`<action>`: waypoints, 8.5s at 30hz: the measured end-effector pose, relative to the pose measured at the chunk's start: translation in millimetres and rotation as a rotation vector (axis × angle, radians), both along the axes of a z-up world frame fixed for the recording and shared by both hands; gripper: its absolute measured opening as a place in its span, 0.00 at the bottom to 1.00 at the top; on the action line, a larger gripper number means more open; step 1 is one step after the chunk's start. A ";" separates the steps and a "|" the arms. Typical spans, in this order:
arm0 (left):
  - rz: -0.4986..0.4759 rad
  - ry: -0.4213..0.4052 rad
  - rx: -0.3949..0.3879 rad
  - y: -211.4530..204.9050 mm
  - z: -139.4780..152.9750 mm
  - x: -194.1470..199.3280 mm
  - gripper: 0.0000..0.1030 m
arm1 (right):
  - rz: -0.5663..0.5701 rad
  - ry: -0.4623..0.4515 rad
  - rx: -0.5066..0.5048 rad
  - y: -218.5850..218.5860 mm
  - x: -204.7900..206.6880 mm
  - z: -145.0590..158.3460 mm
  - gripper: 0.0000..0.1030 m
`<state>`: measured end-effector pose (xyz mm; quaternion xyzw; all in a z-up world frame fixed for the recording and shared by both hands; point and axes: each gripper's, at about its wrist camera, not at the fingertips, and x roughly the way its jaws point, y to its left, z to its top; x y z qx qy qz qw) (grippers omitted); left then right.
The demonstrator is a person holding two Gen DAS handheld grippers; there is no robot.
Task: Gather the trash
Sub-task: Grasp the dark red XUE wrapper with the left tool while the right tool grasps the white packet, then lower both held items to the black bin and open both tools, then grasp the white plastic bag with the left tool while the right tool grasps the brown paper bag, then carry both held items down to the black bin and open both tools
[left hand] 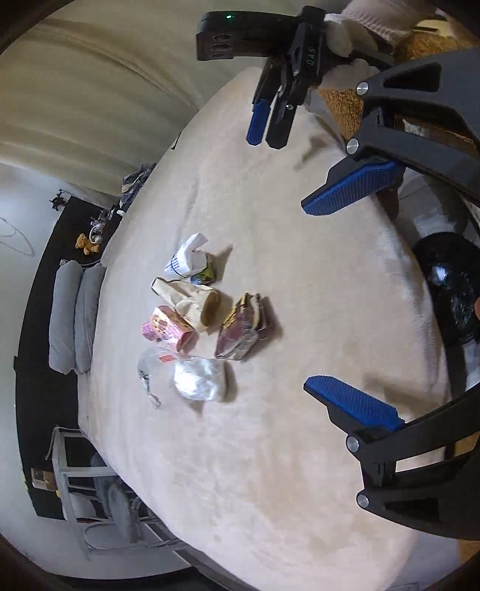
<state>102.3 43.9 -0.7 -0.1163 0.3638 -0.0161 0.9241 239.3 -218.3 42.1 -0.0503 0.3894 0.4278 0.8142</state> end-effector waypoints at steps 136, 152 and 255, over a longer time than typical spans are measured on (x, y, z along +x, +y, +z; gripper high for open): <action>-0.039 0.061 -0.159 -34.7 -49.8 -56.3 0.23 | 0.118 0.408 -0.215 11.4 -103.2 -113.7 0.84; 0.012 0.020 -0.140 -27.9 -40.8 -65.7 0.39 | 0.117 0.292 -0.144 8.6 -108.1 -86.0 0.86; 0.022 -0.109 -0.073 55.1 30.9 47.0 0.44 | 0.062 -0.204 0.091 48.7 23.7 21.0 0.87</action>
